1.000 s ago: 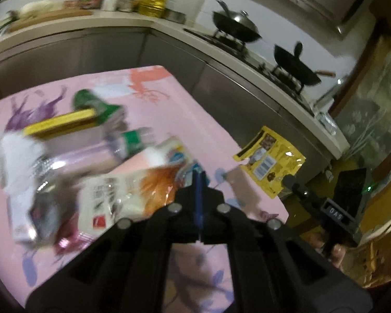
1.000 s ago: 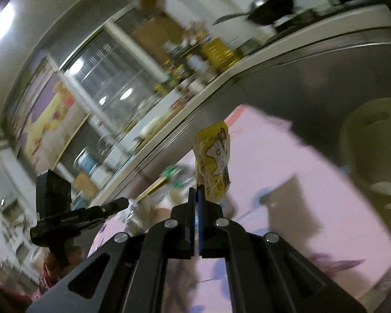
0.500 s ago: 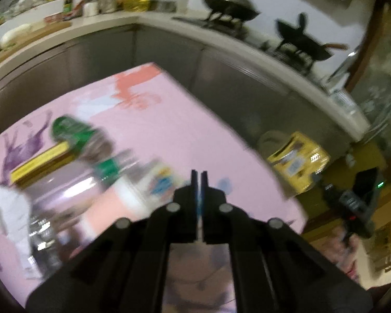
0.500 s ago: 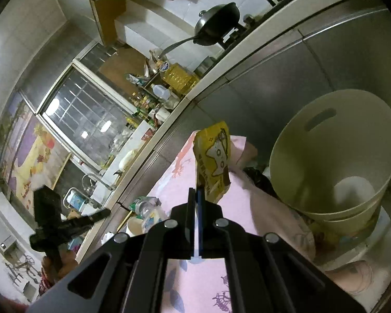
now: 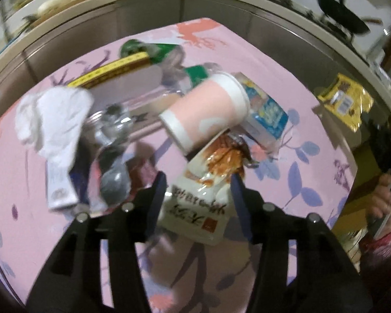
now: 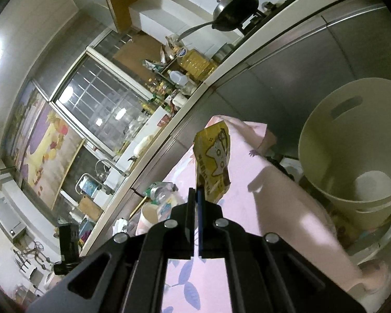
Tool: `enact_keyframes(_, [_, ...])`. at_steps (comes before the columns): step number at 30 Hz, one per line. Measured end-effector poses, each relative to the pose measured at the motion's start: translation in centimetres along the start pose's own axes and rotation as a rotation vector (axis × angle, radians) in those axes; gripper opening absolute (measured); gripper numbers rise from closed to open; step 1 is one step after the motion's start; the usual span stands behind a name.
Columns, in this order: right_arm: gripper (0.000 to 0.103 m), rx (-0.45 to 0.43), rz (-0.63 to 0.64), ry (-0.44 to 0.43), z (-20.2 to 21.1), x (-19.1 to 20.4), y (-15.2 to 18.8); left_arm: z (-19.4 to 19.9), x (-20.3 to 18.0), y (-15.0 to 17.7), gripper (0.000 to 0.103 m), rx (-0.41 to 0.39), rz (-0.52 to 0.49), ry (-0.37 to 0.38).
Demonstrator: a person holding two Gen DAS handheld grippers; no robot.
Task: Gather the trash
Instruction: 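Carry the yellow bag to the beige bin with the right tool while the left tool carries its wrapper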
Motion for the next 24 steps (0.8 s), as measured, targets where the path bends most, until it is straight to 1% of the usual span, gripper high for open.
enact_keyframes(2, [0.000,0.002,0.002,0.002,0.1,0.4,0.3,-0.7,-0.4,-0.7,0.059,-0.001,-0.063,-0.033])
enact_keyframes(4, [0.000,0.002,0.006,0.009,0.2,0.7,0.5,-1.9,-0.7,-1.3,0.069,0.019,-0.121,-0.040])
enact_keyframes(7, [0.000,0.003,0.010,0.023,0.4,1.2,0.7,-4.3,-0.2,-1.6,0.070,0.103,-0.163,-0.041])
enact_keyframes(9, [0.000,0.006,0.012,0.031,0.4,1.3,0.9,-5.4,-0.2,-1.5,0.070,0.141,-0.175,0.007])
enact_keyframes(10, [0.000,0.009,0.013,0.034,0.3,1.4,1.0,-5.5,-0.3,-1.5,0.068,0.144,-0.177,0.028])
enact_keyframes(11, [0.000,0.011,0.013,0.036,0.2,1.5,1.1,-5.6,-0.4,-1.5,0.062,0.147,-0.180,0.047])
enact_keyframes(12, [0.000,0.013,0.014,0.038,0.1,1.6,1.2,-5.5,-0.7,-1.5,0.046,0.145,-0.188,0.085])
enact_keyframes(13, [0.000,0.015,0.014,0.039,0.0,1.6,1.2,-5.3,-1.0,-1.4,0.042,0.140,-0.196,0.095])
enact_keyframes(15, [0.000,0.021,0.016,0.037,-0.3,1.9,1.4,-5.0,-1.1,-1.3,0.038,0.126,-0.208,0.073])
enact_keyframes(19, [0.000,0.032,0.026,0.028,-0.6,2.4,1.6,-3.9,-1.2,-0.5,0.029,0.119,-0.178,0.088])
enact_keyframes(23, [0.000,0.027,0.025,0.016,-0.4,2.4,1.5,-1.3,-2.0,-0.1,0.027,0.068,-0.137,0.117])
enact_keyframes(24, [0.000,0.024,0.025,0.013,-0.2,2.4,1.5,-0.4,-2.9,-0.3,0.027,0.055,-0.130,0.121])
Point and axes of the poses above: each gripper's, at about its wrist camera, not at the fingertips, and z roughly against the way its jaws point, x to its left, y to its underside, the point moved 7 cm from there along -z, roughly the way its jaws point, and after that the axes turned 9 degrees about x, right-handed, at the moved point
